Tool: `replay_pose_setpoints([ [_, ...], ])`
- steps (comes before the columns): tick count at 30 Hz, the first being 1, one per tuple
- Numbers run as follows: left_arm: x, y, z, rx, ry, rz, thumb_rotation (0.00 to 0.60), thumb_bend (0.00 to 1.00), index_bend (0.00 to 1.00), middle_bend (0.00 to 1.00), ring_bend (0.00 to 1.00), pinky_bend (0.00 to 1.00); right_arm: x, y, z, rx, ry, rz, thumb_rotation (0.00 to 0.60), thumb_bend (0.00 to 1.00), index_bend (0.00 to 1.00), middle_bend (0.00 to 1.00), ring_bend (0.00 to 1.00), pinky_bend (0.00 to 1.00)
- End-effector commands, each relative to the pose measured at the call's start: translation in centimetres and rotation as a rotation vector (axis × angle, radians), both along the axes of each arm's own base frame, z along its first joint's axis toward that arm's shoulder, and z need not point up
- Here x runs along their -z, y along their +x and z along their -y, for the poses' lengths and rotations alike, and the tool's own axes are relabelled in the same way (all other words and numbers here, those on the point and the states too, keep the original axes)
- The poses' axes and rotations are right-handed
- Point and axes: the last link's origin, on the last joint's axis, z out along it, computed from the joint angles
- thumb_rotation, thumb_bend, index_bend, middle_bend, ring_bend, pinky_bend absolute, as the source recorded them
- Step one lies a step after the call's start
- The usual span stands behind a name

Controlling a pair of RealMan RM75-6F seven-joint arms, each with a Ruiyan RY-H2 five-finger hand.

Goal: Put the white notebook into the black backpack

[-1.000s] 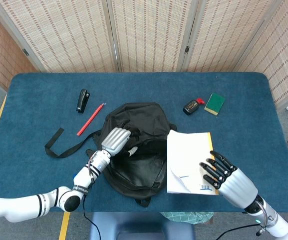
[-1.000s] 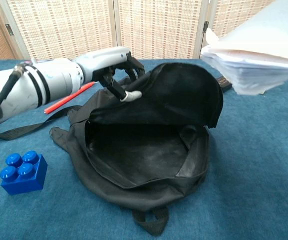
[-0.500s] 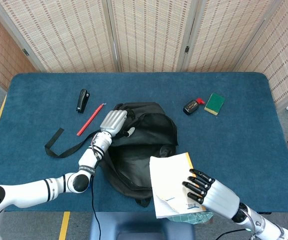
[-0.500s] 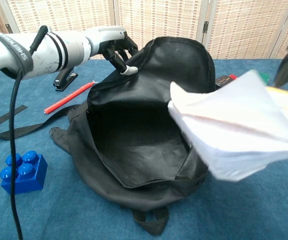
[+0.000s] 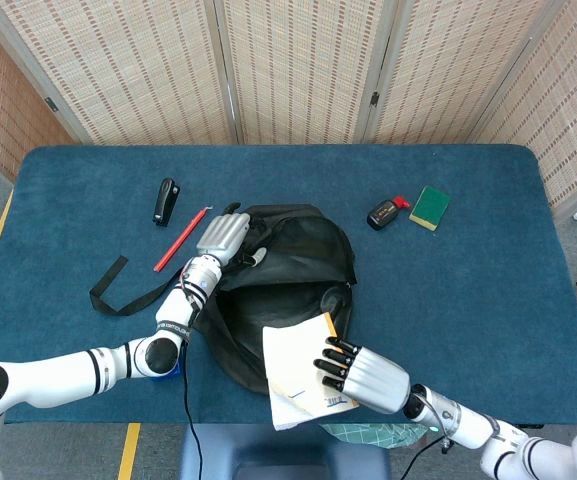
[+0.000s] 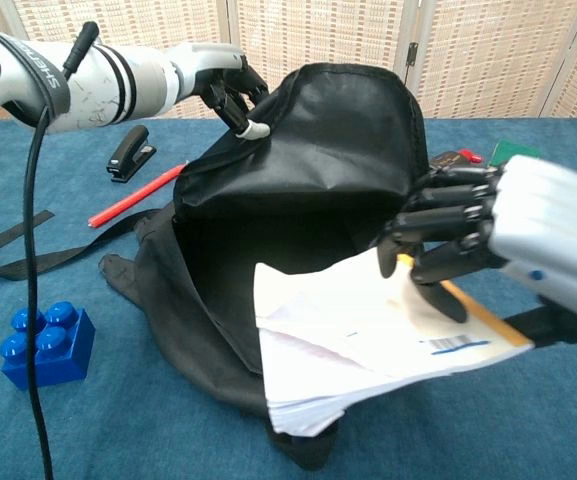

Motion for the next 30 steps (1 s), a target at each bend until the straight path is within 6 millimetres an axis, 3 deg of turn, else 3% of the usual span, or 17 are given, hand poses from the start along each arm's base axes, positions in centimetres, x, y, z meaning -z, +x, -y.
replay_pose_setpoints([
  [1,-0.1,0.1,0.1,0.002,-0.003,0.002,0.600,0.47,0.57,0.35,0.32,0.06,2.8,1.2,1.9,-0.015,0.017,0.003,0.600,0.37,0.76,0.47,0.43,0.35],
  [12,-0.5,0.3,0.4,0.010,-0.012,0.008,0.600,0.47,0.57,0.35,0.31,0.06,6.8,2.5,5.2,-0.035,-0.028,-0.066,0.600,0.37,0.76,0.47,0.43,0.36],
  [30,-1.4,0.0,0.7,0.005,-0.022,0.016,0.600,0.47,0.56,0.34,0.29,0.06,9.8,3.7,10.0,-0.030,-0.201,-0.292,0.600,0.37,0.76,0.47,0.44,0.36],
])
